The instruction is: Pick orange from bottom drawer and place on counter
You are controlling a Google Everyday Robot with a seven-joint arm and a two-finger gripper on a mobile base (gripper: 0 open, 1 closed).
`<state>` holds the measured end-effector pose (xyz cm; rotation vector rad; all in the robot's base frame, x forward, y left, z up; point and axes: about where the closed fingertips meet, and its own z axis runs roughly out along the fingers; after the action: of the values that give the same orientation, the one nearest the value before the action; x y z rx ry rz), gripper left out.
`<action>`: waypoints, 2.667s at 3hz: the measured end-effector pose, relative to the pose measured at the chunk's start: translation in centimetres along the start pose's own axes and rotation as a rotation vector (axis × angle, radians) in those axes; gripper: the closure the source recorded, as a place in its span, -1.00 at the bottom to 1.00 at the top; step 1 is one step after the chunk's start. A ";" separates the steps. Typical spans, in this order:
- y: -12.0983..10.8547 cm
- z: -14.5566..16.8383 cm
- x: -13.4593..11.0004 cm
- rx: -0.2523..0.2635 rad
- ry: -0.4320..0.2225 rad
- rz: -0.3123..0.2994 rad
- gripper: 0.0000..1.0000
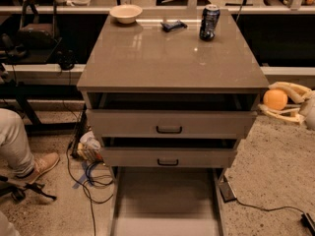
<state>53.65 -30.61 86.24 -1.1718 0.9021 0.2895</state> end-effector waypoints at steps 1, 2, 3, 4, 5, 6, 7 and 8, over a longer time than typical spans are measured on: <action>0.0 0.0 0.0 -0.001 0.000 0.000 1.00; -1.5 0.7 -0.4 -0.002 -0.012 0.023 1.00; -4.0 2.2 -0.6 -0.021 -0.011 0.068 1.00; -7.0 4.8 0.6 -0.025 0.005 0.148 1.00; -7.0 4.8 0.6 -0.025 0.005 0.148 1.00; -8.3 6.8 1.0 -0.035 -0.003 0.183 1.00; -10.2 10.1 1.6 -0.075 0.020 0.243 1.00; -11.2 13.7 3.8 -0.104 0.123 0.317 1.00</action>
Offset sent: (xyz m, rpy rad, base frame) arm 0.0226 -0.0047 0.0336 0.0402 0.0396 0.0134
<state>69.33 -23.87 92.24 -1.1493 1.1949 0.5306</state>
